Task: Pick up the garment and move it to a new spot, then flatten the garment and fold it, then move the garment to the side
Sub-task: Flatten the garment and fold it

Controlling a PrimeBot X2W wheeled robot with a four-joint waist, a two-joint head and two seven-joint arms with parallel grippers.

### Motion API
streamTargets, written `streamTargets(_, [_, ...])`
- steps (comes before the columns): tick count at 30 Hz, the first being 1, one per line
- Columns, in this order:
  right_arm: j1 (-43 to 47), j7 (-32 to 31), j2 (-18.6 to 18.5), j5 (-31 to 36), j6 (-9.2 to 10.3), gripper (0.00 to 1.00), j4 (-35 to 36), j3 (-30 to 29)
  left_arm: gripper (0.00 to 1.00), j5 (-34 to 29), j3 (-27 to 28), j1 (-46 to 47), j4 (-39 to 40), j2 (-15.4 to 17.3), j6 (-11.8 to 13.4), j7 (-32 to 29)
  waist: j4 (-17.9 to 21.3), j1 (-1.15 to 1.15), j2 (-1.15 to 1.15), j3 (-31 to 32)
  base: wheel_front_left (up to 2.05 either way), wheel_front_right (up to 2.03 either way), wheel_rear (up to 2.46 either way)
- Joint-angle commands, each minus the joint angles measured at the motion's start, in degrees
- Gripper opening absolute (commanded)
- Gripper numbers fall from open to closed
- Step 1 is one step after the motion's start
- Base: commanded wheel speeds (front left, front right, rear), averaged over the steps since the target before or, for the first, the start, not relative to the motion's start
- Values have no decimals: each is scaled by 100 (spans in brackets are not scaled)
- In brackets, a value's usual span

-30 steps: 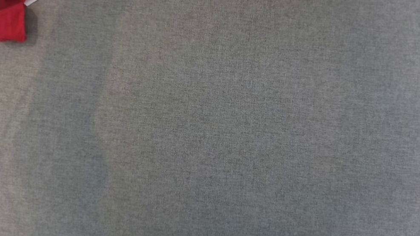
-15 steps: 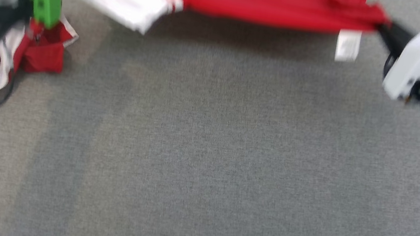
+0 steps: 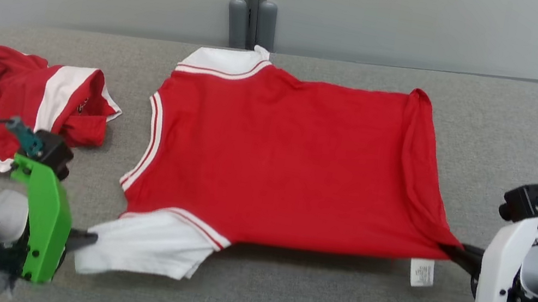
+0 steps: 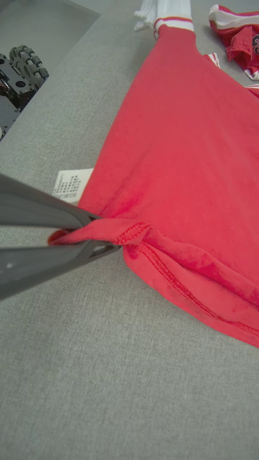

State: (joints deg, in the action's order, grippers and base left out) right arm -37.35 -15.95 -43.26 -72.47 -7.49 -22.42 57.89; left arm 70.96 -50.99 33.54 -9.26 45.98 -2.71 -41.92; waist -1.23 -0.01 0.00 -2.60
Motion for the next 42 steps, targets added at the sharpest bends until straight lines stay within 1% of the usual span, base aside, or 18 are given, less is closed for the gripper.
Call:
streamTargets(1, [263, -43, -119, -59, 1, 0, 94, 7, 0, 151, -24, -319, 320, 221, 164, -107, 17, 1, 0, 218, 0, 0, 0])
streamTargets(4, [686, -200, -385, -197, 1, 0, 332, -21, 0, 459, -71, -835, 1139, 652, 496, -306, 20, 1, 0, 245, 0, 0, 0])
streamTargets(8, [1131, -551, -693, -431, 1, 0, 672, -90, 0, 783, -93, -1325, 1933, 1086, 854, -441, 20, 1, 0, 234, 0, 0, 0])
streamTargets(12, [1307, -887, -893, -580, 1, 0, 972, -225, 0, 1035, -39, -1547, 2387, 1351, 1088, -502, 55, 1, 0, 161, 0, 0, 0])
streamTargets(15, [1323, -1088, -882, -597, 1, 0, 1077, -307, 0, 1102, 3, -1523, 2500, 1402, 1161, -542, 75, 1, 0, 103, 0, 0, 0])
streamTargets(21, [1087, -1523, -671, -621, 1, 0, 1000, -579, 0, 1261, 128, -1122, 2380, 1216, 1170, -784, 111, 1, 0, -93, 0, 0, 0])
streamTargets(26, [770, -1819, -441, -547, 0, 0, 852, -869, 0, 1323, 283, -599, 1983, 983, 1118, -1039, 141, 1, 0, -369, 0, 0, 0])
streamTargets(29, [560, -1955, -340, -462, 0, 0, 715, -1054, 0, 1245, 346, -292, 1722, 833, 1073, -1138, 172, 1, 0, -532, 0, 0, 0])
streamTargets(36, [90, -2279, 13, -224, 0, 0, 380, -1415, 0, 1189, 427, 452, 1030, 306, 997, -1337, 237, 1, 0, -932, 0, 0, 0])
streamTargets(42, [-154, -2436, 382, -23, 0, 0, 83, -1638, 0, 1209, 495, 876, 253, -188, 794, -1245, 272, 1, 0, -1105, 0, 0, 0])
